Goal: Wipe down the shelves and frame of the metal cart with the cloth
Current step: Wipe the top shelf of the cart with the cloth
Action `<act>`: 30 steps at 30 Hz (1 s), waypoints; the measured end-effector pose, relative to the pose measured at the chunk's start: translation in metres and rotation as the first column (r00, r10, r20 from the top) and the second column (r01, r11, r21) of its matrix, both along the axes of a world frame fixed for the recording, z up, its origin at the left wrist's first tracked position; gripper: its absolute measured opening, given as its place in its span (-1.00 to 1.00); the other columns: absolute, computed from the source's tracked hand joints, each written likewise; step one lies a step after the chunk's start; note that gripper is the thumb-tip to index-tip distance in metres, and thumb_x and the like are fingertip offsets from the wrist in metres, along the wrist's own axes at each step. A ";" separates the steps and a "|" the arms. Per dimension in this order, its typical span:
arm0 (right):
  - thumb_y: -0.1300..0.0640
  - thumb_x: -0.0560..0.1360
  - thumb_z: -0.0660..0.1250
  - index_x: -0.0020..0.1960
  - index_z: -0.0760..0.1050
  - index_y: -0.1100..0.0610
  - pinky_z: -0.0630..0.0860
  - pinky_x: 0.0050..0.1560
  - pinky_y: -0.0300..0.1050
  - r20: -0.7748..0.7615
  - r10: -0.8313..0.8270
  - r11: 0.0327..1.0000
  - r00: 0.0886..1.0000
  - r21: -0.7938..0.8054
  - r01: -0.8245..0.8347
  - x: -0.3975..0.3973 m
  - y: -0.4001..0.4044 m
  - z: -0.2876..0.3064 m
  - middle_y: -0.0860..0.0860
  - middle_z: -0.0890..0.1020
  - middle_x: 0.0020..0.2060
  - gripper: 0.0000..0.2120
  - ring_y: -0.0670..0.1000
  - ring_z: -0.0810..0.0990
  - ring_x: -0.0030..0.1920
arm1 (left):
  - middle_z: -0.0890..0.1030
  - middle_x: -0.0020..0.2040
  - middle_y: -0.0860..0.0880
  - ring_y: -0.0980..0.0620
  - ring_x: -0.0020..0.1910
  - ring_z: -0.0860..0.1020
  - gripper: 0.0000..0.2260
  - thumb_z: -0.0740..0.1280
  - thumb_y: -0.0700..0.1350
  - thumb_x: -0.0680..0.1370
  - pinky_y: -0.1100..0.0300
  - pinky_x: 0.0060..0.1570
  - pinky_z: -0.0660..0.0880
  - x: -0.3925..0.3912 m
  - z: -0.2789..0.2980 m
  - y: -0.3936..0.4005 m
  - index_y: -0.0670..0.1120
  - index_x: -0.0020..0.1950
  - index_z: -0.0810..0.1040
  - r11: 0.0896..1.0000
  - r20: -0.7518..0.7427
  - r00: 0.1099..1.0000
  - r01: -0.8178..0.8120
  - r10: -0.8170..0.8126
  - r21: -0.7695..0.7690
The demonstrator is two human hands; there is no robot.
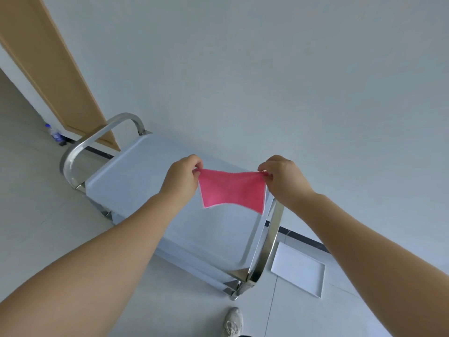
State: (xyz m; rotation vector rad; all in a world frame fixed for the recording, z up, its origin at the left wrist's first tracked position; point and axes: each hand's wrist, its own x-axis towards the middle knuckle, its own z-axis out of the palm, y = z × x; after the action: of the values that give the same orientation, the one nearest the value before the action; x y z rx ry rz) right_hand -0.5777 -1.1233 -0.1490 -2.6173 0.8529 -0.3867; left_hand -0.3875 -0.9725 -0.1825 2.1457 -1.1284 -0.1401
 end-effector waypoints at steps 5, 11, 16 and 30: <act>0.36 0.49 0.16 0.13 0.57 0.17 0.50 0.05 0.03 -0.056 -0.101 0.994 0.993 0.042 0.104 0.023 -0.020 -0.014 0.08 0.56 0.11 -0.68 0.12 0.54 0.07 | 0.57 -0.10 -0.05 0.04 -0.16 0.49 -0.84 0.24 -0.37 0.50 0.32 -0.14 0.34 0.032 -0.008 -0.028 -0.19 -0.09 0.58 0.999 -0.085 0.995 0.043 -0.044 -0.015; 0.43 0.45 0.15 -0.04 0.58 0.31 0.52 -0.04 0.04 -0.104 -0.169 0.984 0.980 0.042 0.174 0.035 -0.017 -0.033 0.13 0.54 0.01 -0.75 0.16 0.55 -0.07 | 0.57 0.05 -0.10 -0.04 0.00 0.54 -0.83 0.35 -0.31 0.47 0.22 0.08 0.42 0.061 -0.023 -0.040 -0.22 0.05 0.61 0.968 -0.219 0.948 0.246 -0.231 0.046; 0.42 0.48 0.16 -0.03 0.58 0.30 0.53 -0.11 -0.02 -0.207 -0.291 0.951 0.934 0.045 0.306 0.047 0.015 -0.061 0.11 0.49 0.05 -0.77 0.17 0.54 -0.05 | 0.53 -0.12 -0.02 0.03 -0.18 0.48 -0.84 0.39 -0.33 0.41 0.45 -0.18 0.32 0.097 -0.049 -0.036 -0.14 -0.06 0.62 0.931 -0.181 0.922 0.359 -0.343 0.066; 0.36 0.41 0.11 -0.19 0.45 0.11 0.37 -0.25 -0.14 -0.655 -0.386 0.844 0.650 0.033 0.535 0.045 0.088 -0.159 0.01 0.45 -0.24 -0.78 0.02 0.49 -0.24 | 0.56 -0.01 -0.03 0.07 -0.16 0.49 -0.80 0.28 -0.18 0.53 0.28 -0.08 0.43 0.112 -0.156 -0.009 -0.12 0.15 0.50 0.742 -0.392 0.752 0.635 -0.529 0.216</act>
State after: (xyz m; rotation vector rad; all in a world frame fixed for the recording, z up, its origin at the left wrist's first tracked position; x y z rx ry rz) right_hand -0.5332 -1.0348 -0.3085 -2.2730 1.6949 0.4982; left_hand -0.2754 -0.9813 -0.3387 1.8586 -1.6487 -0.9969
